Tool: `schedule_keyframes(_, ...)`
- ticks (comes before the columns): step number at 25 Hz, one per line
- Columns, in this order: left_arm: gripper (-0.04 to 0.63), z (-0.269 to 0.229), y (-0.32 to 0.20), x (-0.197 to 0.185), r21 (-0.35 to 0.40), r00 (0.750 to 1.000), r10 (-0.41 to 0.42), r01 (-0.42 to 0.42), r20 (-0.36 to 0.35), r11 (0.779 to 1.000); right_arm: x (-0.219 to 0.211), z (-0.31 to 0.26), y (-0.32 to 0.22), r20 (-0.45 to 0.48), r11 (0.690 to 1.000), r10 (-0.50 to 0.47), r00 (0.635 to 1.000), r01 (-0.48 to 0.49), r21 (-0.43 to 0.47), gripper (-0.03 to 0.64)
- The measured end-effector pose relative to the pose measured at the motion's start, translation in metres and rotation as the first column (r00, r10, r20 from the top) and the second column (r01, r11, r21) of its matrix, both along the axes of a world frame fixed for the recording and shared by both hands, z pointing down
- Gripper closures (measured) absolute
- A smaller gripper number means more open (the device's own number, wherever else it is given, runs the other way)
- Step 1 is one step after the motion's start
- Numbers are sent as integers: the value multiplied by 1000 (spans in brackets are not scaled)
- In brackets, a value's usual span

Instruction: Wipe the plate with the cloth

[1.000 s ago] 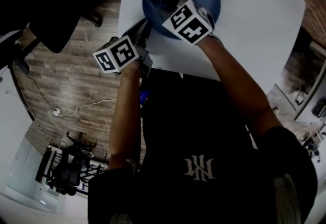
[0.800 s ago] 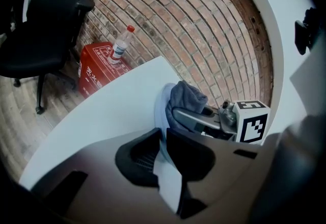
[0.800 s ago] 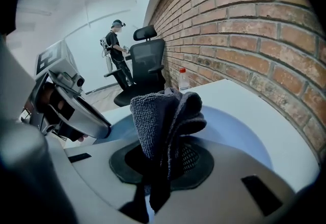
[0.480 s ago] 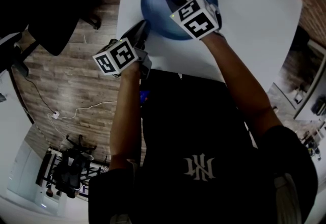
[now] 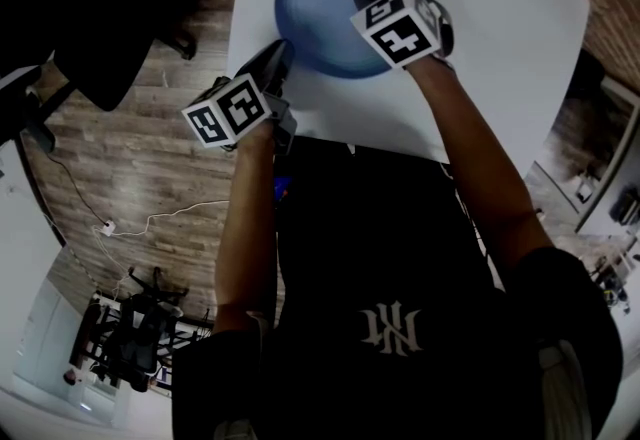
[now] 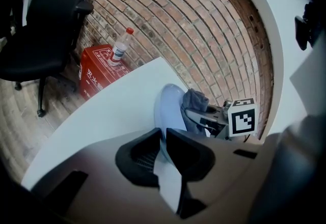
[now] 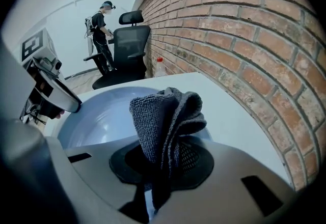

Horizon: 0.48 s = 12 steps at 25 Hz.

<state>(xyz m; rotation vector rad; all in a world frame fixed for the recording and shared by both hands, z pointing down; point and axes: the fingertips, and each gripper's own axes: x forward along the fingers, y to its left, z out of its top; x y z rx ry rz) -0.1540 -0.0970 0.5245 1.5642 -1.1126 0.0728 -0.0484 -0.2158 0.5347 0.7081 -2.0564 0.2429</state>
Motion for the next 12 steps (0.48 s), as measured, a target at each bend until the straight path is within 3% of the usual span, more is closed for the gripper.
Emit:
schedule_keyframes(9, 554, 0, 0, -1, 8, 1000, -6, 6, -1, 1000, 28, -4, -19, -124, 996, -16, 992, 27, 86, 532)
schedule_keyframes(12, 554, -1, 0, -1, 11, 1000, -4, 4, 4, 1000, 35, -2, -23, -124, 996, -1, 992, 12, 83, 532)
